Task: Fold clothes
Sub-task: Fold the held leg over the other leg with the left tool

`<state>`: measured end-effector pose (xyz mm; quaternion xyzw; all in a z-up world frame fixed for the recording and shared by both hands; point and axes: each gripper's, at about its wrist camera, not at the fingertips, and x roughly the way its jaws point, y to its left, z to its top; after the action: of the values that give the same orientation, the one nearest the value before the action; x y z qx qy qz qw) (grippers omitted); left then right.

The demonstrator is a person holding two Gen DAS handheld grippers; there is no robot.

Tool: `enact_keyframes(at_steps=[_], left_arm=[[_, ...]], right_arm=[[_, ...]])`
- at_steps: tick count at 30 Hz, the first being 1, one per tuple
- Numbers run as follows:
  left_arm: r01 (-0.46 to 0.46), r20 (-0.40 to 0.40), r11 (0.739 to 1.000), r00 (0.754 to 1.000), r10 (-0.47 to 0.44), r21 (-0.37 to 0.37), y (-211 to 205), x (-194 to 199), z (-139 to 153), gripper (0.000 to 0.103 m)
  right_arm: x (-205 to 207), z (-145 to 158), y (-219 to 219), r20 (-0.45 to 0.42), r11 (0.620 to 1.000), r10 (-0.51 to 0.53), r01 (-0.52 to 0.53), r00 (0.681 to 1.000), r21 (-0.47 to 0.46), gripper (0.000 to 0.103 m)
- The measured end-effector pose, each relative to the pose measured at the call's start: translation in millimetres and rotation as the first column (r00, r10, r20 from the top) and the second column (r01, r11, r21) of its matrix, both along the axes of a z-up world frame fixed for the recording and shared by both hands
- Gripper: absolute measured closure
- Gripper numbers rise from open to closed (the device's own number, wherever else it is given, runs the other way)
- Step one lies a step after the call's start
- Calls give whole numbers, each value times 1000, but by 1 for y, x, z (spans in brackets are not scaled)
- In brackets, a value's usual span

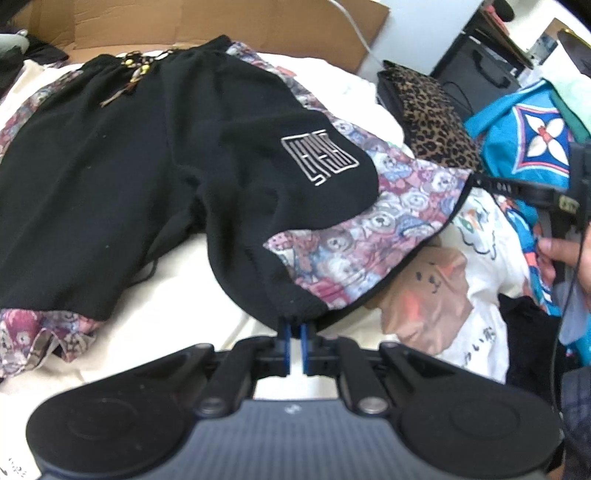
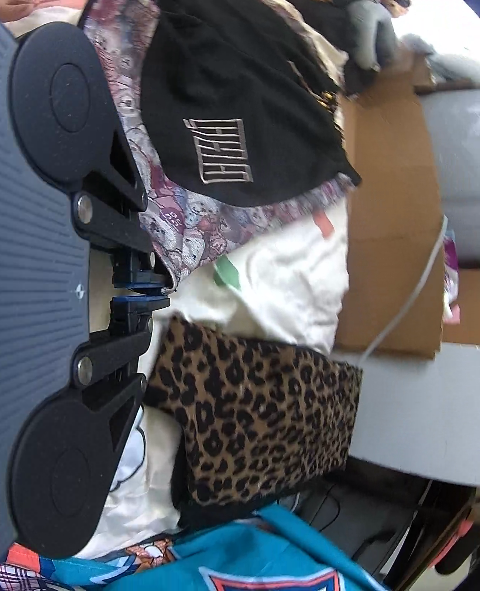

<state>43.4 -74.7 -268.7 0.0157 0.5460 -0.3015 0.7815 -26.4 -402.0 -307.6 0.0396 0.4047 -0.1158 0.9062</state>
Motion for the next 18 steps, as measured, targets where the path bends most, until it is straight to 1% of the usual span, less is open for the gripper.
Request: enact_keyframes(at_steps=[4, 9, 18], left_arm=[[22, -6, 999, 1000, -22, -27, 5, -1, 1, 100], [32, -9, 995, 999, -33, -99, 11, -2, 13, 100], [20, 14, 991, 1000, -19, -136, 21, 0, 40, 101]], right_arm=[[-1, 10, -6, 37, 1000, -11, 11, 999, -7, 101], [-1, 29, -8, 92, 1000, -2, 4, 996, -25, 101], [5, 74, -4, 200, 999, 37, -29, 979, -45, 101]])
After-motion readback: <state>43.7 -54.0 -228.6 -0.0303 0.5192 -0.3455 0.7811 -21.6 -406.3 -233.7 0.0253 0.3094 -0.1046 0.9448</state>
